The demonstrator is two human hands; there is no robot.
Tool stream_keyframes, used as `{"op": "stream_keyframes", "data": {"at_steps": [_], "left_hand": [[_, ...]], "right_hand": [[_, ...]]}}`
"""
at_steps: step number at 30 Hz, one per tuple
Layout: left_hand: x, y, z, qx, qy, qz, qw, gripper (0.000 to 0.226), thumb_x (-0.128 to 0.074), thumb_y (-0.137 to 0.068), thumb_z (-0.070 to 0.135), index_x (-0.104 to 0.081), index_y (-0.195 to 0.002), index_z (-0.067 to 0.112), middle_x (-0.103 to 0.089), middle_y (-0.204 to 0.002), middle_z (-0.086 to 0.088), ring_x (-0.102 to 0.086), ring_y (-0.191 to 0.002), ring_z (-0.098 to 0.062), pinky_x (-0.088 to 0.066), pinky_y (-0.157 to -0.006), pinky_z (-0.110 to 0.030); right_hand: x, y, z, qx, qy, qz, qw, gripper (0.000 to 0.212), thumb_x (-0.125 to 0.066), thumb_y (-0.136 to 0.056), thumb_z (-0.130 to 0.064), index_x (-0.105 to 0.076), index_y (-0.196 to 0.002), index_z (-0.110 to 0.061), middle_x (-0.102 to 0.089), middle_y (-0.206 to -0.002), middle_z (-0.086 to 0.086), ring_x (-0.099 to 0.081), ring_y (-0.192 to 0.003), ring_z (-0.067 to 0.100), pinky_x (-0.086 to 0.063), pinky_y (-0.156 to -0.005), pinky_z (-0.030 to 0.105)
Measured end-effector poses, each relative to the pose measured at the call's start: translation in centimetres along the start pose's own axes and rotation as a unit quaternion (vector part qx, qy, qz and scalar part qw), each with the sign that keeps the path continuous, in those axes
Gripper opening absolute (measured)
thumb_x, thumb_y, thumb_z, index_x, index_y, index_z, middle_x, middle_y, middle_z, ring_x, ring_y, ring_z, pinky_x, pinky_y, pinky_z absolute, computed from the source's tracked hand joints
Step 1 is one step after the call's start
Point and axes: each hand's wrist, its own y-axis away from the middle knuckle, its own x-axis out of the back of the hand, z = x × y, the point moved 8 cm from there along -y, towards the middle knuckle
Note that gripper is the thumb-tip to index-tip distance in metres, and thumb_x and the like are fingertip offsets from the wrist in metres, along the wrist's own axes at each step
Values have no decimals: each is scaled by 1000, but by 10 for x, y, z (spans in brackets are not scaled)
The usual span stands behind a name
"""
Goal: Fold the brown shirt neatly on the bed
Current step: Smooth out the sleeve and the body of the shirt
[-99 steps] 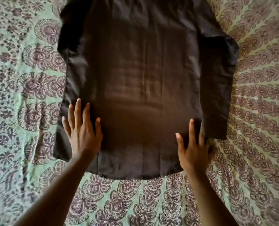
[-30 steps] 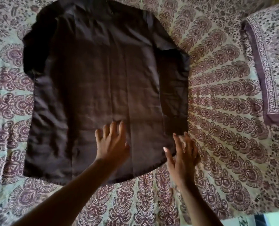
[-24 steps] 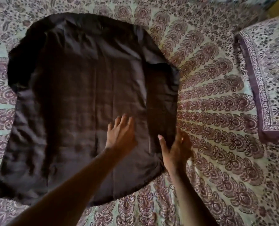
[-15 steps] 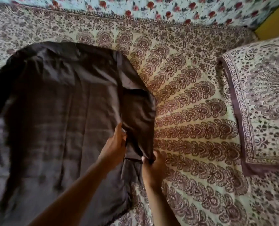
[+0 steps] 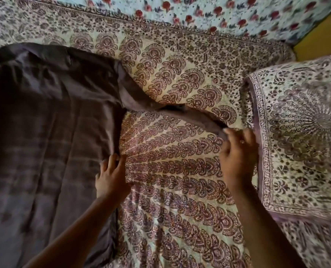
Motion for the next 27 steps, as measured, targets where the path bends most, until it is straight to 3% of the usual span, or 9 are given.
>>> {"op": "stream_keyframes", "data": {"at_steps": [3, 7, 9, 13, 16, 18, 20, 23, 27], "left_hand": [[6, 1, 13, -7, -23, 26, 999, 91, -85, -76, 32, -32, -150, 24, -32, -155, -2, -32, -143, -31, -45, -105, -55], [23, -16, 46, -73, -20, 82, 994, 84, -71, -74, 6, -37, -150, 18, -30, -164, -7, -26, -152, -31, -40, -113, -56], [31, -31, 62, -79, -8, 87, 993, 88, -70, -78, 6, -30, -155, 19, -21, -169, -9, -20, -155, -33, -35, -115, -54], [58, -69, 91, -87, -5, 117, 989, 85, -68, -81, 5, -28, -155, 19, -27, -162, -18, -33, -144, -43, -42, -107, -56], [77, -100, 121, -182, -31, 152, 971, 77, -61, -79, -7, -42, -150, 15, -33, -160, -12, -48, -133, -40, -55, -93, -55], [83, -118, 138, -255, -52, 157, 953, 68, -59, -87, -5, -44, -150, 15, -36, -160, -7, -63, -115, -36, -59, -68, -44], [84, -135, 150, -301, -65, 145, 940, 56, -58, -97, 3, -46, -149, 17, -53, -150, -9, -70, -102, -35, -56, -63, -40], [94, -147, 152, -295, -63, 161, 940, 36, -57, -99, 8, -58, -134, 16, -71, -125, -11, -72, -96, -35, -59, -75, -50], [106, -135, 128, -286, 9, 244, 927, 26, -51, -94, 9, -65, -115, 14, -64, -125, -6, -69, -85, -37, -59, -60, -47]], "right_hand": [[-31, 44, -5, 87, 34, -106, 990, 23, -68, -84, -5, -74, -106, -8, -65, -104, 14, -57, -91, 26, -46, -73, 36], [-92, 118, 21, 2, 21, -418, 908, 33, -78, -86, -29, -74, -116, -18, -64, -118, 6, -65, -105, 26, -56, -87, 45], [-93, 111, 20, -47, -22, -405, 913, 37, -69, -93, -44, -70, -119, -17, -64, -117, 6, -63, -105, 24, -56, -85, 44], [-95, 58, 18, -130, -58, -254, 957, 35, -57, -101, -37, -62, -128, -15, -60, -120, 8, -56, -112, 25, -55, -89, 46], [-133, 43, 24, -173, -48, -356, 917, 38, -70, -93, -47, -65, -118, -18, -53, -121, 6, -47, -120, 24, -49, -94, 43], [-150, 42, 17, -174, -62, -434, 882, 27, -77, -89, -42, -67, -94, -17, -51, -107, 4, -46, -109, 22, -45, -88, 36], [-156, 35, 12, -166, -109, -443, 874, 19, -75, -94, -26, -66, -83, -14, -60, -86, 1, -55, -86, 19, -47, -74, 24], [-149, 26, 19, -184, -156, -398, 885, 16, -59, -103, -18, -56, -88, -15, -54, -72, -5, -51, -63, 16, -34, -48, 23], [-133, 1, 41, -172, -165, -293, 926, 13, -49, -107, -18, -54, -101, -8, -54, -70, 1, -49, -56, 19, -35, -47, 30]]}}
